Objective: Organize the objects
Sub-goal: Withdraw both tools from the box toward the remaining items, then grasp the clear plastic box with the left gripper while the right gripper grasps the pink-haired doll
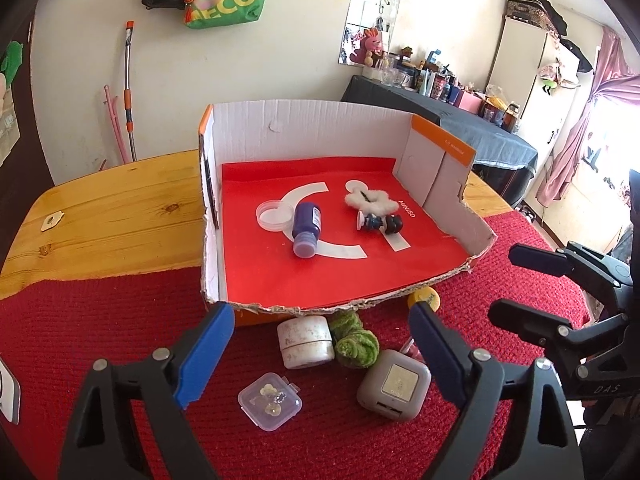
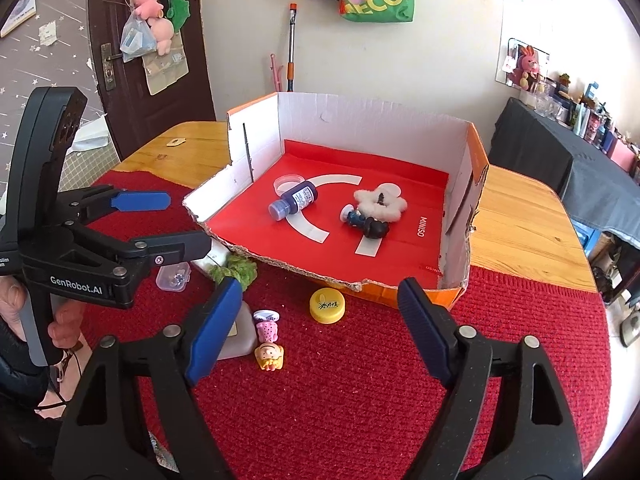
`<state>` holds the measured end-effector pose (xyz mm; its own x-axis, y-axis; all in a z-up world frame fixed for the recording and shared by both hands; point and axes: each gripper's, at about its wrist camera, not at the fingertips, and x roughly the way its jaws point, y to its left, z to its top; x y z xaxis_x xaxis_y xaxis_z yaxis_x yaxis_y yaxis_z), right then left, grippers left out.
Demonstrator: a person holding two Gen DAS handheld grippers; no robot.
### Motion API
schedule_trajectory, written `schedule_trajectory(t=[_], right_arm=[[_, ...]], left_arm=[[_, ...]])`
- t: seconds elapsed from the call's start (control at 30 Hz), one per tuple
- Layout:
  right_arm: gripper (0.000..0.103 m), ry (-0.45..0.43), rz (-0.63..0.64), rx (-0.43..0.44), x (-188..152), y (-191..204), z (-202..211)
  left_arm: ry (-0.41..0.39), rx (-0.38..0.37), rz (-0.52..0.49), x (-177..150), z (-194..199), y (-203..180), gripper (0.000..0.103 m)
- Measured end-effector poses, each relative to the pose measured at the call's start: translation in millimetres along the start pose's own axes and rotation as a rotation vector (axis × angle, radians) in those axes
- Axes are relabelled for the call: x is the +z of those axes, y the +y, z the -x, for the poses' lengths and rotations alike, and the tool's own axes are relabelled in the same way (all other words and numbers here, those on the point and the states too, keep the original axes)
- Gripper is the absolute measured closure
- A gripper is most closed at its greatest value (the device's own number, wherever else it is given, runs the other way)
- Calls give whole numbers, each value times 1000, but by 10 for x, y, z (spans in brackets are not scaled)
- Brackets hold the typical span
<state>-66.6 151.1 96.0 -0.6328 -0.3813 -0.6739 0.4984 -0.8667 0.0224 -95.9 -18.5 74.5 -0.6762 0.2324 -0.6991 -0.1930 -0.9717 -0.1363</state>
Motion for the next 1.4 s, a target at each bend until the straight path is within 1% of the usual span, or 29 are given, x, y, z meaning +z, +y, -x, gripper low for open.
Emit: schedule_trajectory(t=[0.03,0.1,0.33,0.4,0.5,0.6,0.83,1.0,1.17,1.4], right_arm=[[33,3,-2,4,-14,3,-4],[41,8,-7,12,-48,9,-15],[44,46,-16,38,-209,51,-105],[47,64,-17,47,-267,72,-149],[47,87,-21,56,-348,96,-206],[50,106,-22,62,-414,116,-255],[52,134,-16,66,-481,159,-342],[56,154,-11,62,-513,168,-423],[56,161,-8,55,-532,158,-468],[56,158,5,40,-513,168,-518]], left_arm=[[3,0,-3,-16,-2,0,16],[7,3,-6,-55,-4,7,22],[29,-2,3,-202,-44,71,33],[39,-3,9,-251,-68,95,37],[54,-1,19,-320,-98,134,41],[62,5,32,-377,-114,186,42],[69,24,52,-441,-138,302,43],[81,33,53,-484,-172,351,43],[98,35,50,-515,-224,365,43],[100,40,30,-514,-252,302,43]])
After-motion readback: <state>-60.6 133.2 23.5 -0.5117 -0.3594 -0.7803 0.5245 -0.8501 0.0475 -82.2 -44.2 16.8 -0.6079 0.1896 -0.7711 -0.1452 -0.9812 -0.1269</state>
